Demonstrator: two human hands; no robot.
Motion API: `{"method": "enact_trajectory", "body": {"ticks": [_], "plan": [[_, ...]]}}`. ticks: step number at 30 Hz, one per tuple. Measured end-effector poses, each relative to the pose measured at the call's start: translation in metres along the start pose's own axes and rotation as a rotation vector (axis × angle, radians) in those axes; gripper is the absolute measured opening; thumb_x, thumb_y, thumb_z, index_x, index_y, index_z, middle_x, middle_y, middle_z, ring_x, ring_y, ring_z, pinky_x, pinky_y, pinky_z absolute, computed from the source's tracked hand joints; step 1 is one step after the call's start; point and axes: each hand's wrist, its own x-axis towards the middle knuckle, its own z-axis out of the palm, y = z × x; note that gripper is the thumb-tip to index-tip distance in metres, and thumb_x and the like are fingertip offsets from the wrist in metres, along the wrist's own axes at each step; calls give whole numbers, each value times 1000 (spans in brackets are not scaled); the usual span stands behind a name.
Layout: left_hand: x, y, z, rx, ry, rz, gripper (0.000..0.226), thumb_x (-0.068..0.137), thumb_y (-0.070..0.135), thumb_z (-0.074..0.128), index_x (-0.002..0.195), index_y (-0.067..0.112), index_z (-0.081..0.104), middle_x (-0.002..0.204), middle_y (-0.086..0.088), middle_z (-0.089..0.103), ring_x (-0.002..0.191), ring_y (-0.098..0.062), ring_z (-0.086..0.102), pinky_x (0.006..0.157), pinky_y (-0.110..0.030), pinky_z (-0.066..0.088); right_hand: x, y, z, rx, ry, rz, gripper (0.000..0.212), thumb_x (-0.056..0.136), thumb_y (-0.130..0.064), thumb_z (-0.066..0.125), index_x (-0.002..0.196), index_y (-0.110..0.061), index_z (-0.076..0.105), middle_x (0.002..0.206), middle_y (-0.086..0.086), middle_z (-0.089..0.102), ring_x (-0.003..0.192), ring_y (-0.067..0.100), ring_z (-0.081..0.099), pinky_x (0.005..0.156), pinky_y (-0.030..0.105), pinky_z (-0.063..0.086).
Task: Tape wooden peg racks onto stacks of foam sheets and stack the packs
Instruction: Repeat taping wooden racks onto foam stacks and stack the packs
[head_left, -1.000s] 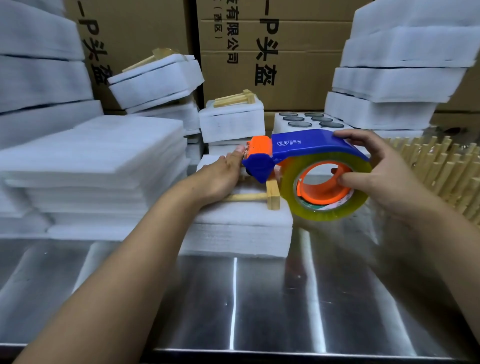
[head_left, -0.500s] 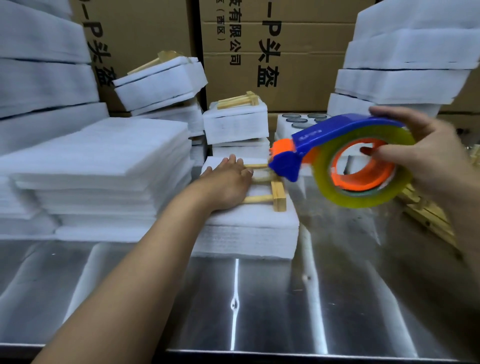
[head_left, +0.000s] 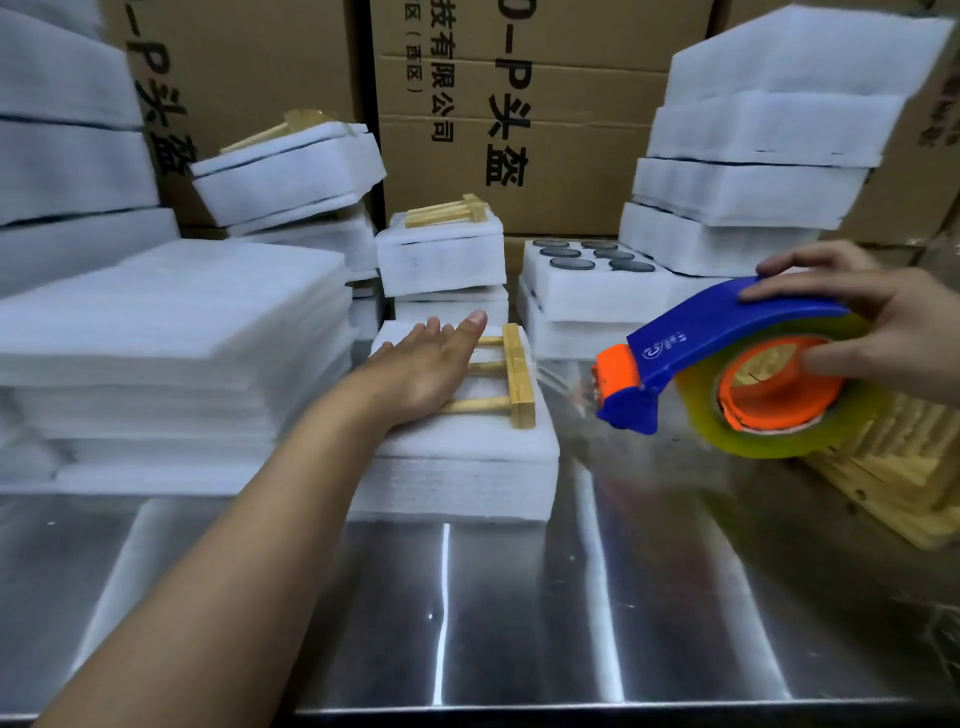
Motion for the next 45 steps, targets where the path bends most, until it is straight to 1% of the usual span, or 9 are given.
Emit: {"method": "enact_trajectory", "body": {"ticks": [7,11,14,17,23,31,36,41,45], "plan": [[0,-1,0,-18,4,15,58,96,57,3,150,35,8,159,7,4,145,-5,-2,115,-32,-4,27,-30,37,72,-197,38,75,72,12,68,98,-58,66,113,-35,43,98,-4,57,69,7,47],[1,-1,1,23,3,8,64,95,58,2,152,30,9,159,5,2,145,-7,-3,115,-34,-4,38,-31,49,114,-226,25,76,75,17,64,96,-57,67,110,-33,44,94,2,59,71,17,51],[3,0,2,67,3,-6,68,94,59,2,152,25,9,160,3,1,146,-10,-4,116,-35,-3,43,-28,54,138,-216,44,74,76,17,63,93,-56,68,110,-30,46,96,0,57,73,17,51],[5,0,2,95,-3,-14,70,94,60,3,152,23,9,160,1,0,146,-11,-5,115,-37,-4,45,-24,57,162,-225,48,73,77,17,59,93,-53,68,109,-25,48,97,-4,55,72,9,47],[11,-2,4,135,-6,-21,70,94,59,2,153,21,8,160,0,-1,146,-12,-6,116,-39,-3,37,-20,69,234,-128,79,62,74,24,54,97,-32,69,117,-6,51,91,-7,57,69,7,47],[11,-4,5,149,5,-13,74,92,62,3,153,19,9,160,-1,0,146,-13,-6,116,-40,-2,51,-36,59,62,-188,45,60,75,14,60,95,-43,68,112,-19,50,93,-5,55,65,7,45],[11,-4,5,160,1,-10,76,91,64,1,153,21,8,160,0,-1,146,-12,-6,116,-39,-2,64,-45,53,-17,-250,50,60,76,9,62,94,-48,66,115,-16,50,88,-9,54,61,4,43],[10,-4,6,158,3,-7,76,90,64,1,153,21,9,160,0,-1,146,-12,-6,116,-39,-3,73,-52,53,-123,-322,63,63,76,5,62,86,-58,64,113,-18,50,82,4,58,60,17,44],[11,-5,5,150,0,-2,76,90,65,1,152,23,9,160,1,-1,146,-12,-6,116,-38,-3,70,-60,62,-149,-328,-27,65,74,6,63,91,-56,64,114,-23,43,97,-10,49,68,5,39]]}}
